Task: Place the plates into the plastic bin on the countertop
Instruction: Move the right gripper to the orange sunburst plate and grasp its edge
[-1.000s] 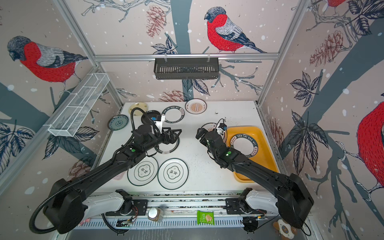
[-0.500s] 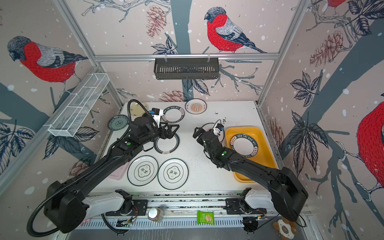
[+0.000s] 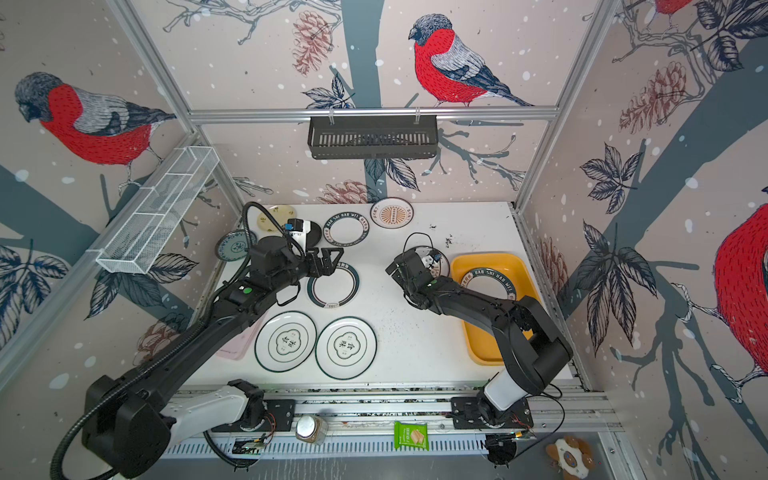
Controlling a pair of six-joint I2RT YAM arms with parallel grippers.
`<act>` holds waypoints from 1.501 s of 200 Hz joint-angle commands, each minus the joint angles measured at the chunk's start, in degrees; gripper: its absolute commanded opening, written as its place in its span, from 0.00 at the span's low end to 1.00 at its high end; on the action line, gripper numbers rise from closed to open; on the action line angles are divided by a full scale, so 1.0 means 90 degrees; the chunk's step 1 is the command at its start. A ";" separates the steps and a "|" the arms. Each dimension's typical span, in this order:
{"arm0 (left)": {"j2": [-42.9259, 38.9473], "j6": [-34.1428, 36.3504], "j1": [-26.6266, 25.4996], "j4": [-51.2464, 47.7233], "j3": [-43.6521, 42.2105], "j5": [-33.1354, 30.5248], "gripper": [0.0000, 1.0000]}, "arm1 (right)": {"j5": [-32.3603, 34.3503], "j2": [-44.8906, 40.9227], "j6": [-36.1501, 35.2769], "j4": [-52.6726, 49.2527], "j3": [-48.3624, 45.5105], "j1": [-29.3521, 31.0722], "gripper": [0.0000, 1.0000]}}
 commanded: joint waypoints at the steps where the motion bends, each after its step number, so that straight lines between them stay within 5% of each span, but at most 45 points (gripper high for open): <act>1: -0.0067 0.0126 0.0021 -0.0085 0.0013 -0.0225 0.97 | -0.0057 -0.0013 0.0574 -0.0188 -0.0245 -0.0154 1.00; 78: 0.0256 -0.0063 0.0289 -0.0052 0.0041 0.0214 0.97 | 0.0672 -0.0718 0.1909 0.0440 -0.1487 -0.0381 0.95; 171: 0.0292 -0.0101 0.0392 -0.0033 0.0033 0.0326 0.97 | 0.0723 -0.0198 0.1919 0.1814 -0.1830 -0.0824 0.83; 242: 0.0274 -0.0108 0.0412 -0.0029 0.0018 0.0283 0.97 | 0.0568 0.0425 0.2056 0.2089 -0.1685 -0.0855 0.61; 300: 0.0246 -0.0098 0.0422 -0.0046 0.0019 0.0222 0.97 | 0.0419 0.0677 0.2295 0.2421 -0.1806 -0.0854 0.27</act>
